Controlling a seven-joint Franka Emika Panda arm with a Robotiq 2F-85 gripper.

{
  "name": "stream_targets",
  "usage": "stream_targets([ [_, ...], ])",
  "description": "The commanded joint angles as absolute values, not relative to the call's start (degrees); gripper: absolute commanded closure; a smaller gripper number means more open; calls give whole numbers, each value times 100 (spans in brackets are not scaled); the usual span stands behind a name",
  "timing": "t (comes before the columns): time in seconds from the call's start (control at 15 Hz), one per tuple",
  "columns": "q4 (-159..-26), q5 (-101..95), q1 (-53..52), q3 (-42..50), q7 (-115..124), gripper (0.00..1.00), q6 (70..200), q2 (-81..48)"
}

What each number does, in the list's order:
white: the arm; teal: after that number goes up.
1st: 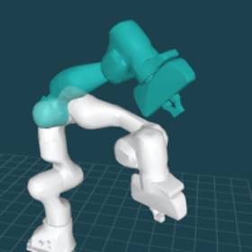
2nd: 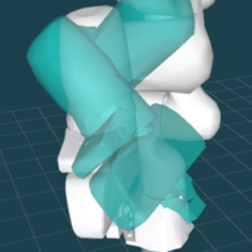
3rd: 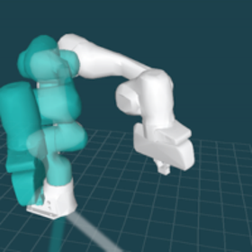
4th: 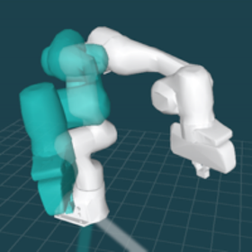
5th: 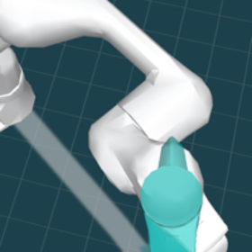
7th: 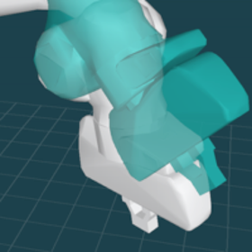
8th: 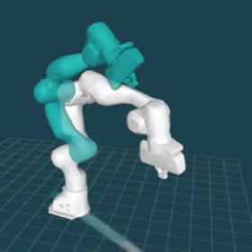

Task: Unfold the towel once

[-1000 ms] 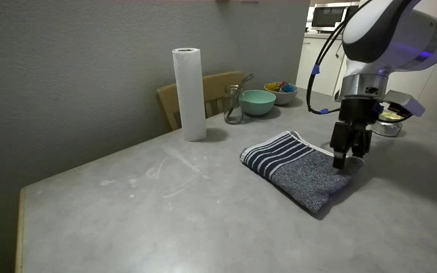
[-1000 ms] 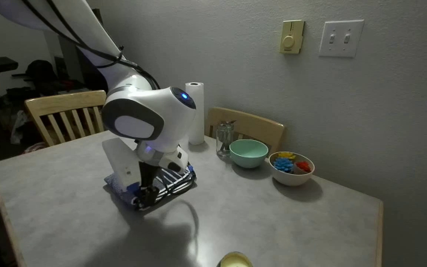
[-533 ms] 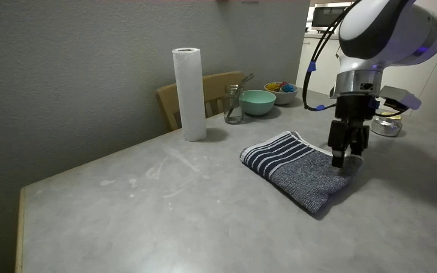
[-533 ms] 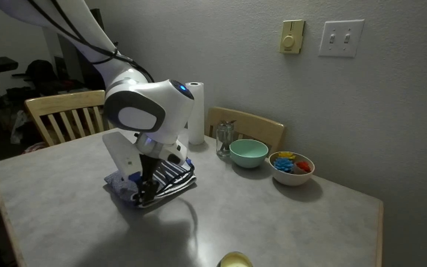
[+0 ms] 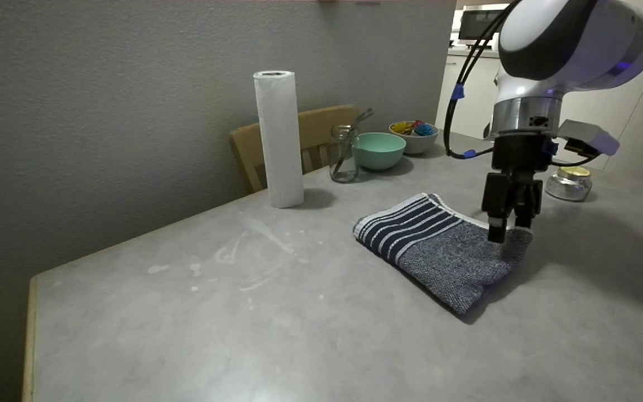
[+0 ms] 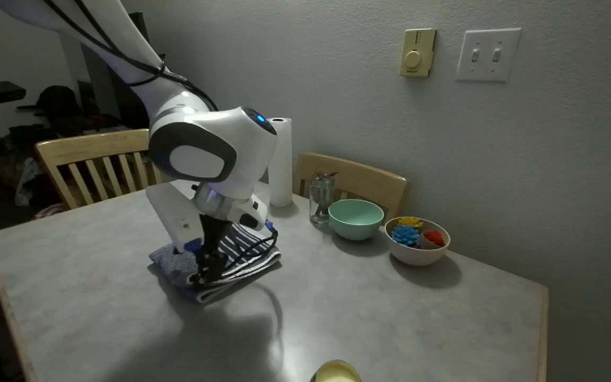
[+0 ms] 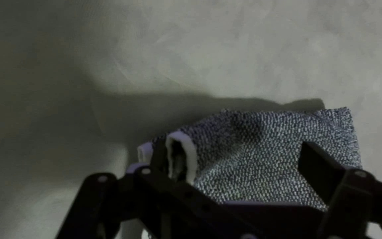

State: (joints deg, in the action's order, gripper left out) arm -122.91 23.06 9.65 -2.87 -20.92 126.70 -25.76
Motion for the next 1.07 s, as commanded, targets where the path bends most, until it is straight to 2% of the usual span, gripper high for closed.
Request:
stream_targets([
  [0.0, -12264, 2268, 975, -278, -1987, 0, 12469, -2508],
  [0.27, -12255, 2385, 1030, -289, -2031, 0, 12365, -2629],
  [0.33, -12263, 2410, 1038, -291, -2042, 20, 12365, -2639],
  [0.67, -12292, 2463, 1051, -282, -2050, 57, 12410, -2609],
  [1.0, -12283, 2442, 1033, -273, -2026, 89, 12423, -2603],
])
